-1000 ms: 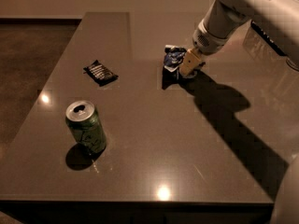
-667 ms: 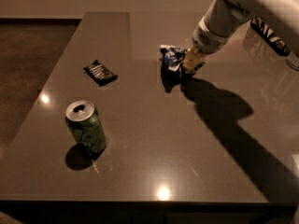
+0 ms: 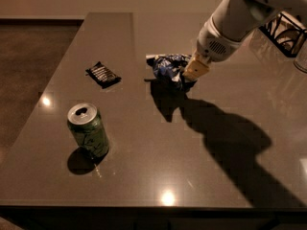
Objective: Move blue chip bag near green can
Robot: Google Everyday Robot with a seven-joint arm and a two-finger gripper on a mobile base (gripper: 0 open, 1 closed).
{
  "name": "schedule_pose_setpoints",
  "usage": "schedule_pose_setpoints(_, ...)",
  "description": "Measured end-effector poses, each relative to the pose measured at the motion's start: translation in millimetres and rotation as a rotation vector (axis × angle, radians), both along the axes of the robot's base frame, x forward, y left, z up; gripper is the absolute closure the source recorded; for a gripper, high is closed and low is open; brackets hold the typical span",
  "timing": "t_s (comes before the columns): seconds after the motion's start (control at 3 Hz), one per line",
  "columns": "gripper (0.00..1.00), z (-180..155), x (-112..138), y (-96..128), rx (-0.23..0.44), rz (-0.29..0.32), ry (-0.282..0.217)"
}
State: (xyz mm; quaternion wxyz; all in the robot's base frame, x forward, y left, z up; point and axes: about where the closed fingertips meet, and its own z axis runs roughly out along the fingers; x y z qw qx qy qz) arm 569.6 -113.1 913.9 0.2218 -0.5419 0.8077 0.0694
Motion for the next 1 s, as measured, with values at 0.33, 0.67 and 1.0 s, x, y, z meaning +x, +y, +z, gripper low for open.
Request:
schedule_pose_setpoints(0.33,1.0,1.5,-42.3,19.7,-0.003,0.188,-0.032)
schedule_pose_setpoints(0.67,1.0,-3.9,-72.8,38.9,0.005,0.324,-0.047)
schedule_pose_setpoints(1.0,0.82,-15.6,-94.2,51.3,0.006,0.392,-0.035)
